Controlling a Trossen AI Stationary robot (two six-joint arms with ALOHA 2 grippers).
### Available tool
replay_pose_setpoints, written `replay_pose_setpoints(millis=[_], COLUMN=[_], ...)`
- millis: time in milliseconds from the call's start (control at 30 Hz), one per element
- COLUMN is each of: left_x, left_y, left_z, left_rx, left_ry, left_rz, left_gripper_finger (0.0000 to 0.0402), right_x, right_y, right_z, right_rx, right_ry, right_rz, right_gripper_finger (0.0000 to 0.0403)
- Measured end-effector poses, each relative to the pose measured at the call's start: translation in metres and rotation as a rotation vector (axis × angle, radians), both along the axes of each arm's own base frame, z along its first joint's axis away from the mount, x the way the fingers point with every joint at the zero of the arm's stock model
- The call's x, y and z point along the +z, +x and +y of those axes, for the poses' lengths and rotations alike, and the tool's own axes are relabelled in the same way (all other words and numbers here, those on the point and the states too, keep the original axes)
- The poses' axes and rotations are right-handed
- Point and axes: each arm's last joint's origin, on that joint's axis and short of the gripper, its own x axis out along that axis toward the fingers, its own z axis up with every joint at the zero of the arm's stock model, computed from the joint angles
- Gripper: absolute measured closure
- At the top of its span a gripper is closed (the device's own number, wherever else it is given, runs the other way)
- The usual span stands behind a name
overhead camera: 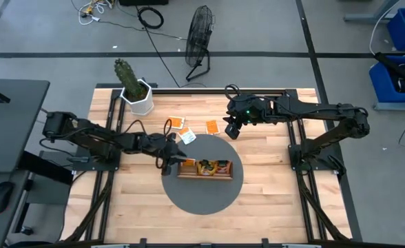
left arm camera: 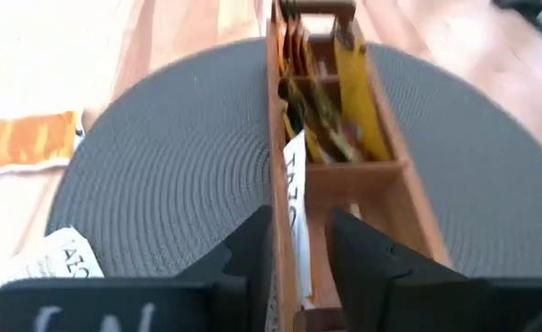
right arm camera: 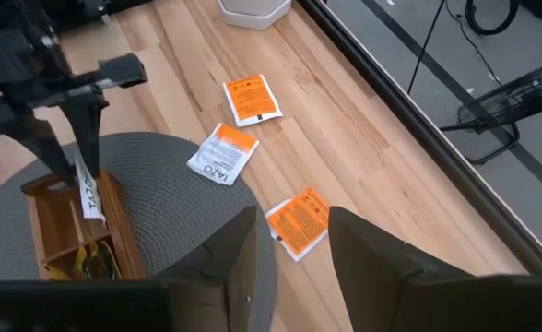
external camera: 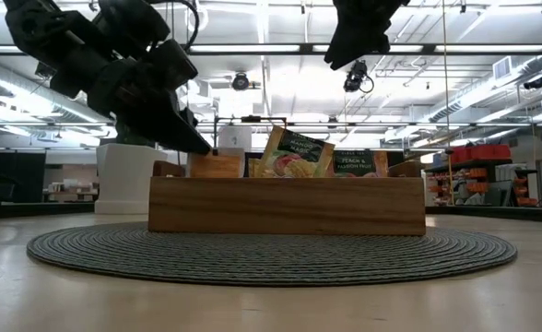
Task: Pick & Place Tea
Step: Put the white orange tea bag into the left section of the wooden organizer
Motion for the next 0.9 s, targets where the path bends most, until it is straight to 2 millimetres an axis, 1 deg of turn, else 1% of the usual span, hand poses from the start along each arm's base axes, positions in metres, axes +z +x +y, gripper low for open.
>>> replay_pose_setpoints(millis=[100,200,300,400,533,667,733,833,900], left_x=[0.010,0.026,0.039,0.041,0.051,0.050,0.055,0.054,0.056], left_y=[-0.002,-0.007,-0.014,-0.021,-0.027,-0.036,-0.038,-0.043,-0.045], left_z=[0.000,0.001,0.013,0.031,0.050,0.070,0.079,0.084,0.090], left_rx=[0.005,0.023,0.170,0.314,0.425,0.602,0.622,0.543,0.558], left_ry=[-0.011,-0.036,-0.142,-0.247,-0.318,-0.402,-0.370,-0.217,-0.185], left_rz=[-0.048,-0.118,-0.154,-0.115,-0.061,0.094,0.120,0.213,0.229], left_gripper_finger=[0.0282,0.0274,0.0274,0.0279,0.0285,0.0286,0.0287,0.0287,0.0287], right_x=[0.000,0.000,0.000,-0.001,-0.001,-0.001,-0.001,-0.001,-0.001], right_y=[0.000,0.000,0.000,-0.001,-0.001,-0.001,-0.001,-0.001,-0.002], right_z=[0.000,0.000,0.000,0.000,-0.001,-0.003,-0.004,-0.005,-0.005], right_rx=[0.001,0.003,0.004,0.002,0.002,-0.002,-0.005,-0.008,0.000], right_ry=[-0.001,-0.003,-0.003,-0.002,-0.005,-0.006,-0.006,-0.007,-0.016], right_rz=[0.001,0.006,0.008,0.010,0.012,0.015,0.015,0.015,0.020], right_gripper_finger=[0.0263,0.0263,0.0263,0.0263,0.0263,0.0263,0.0263,0.0263,0.0263])
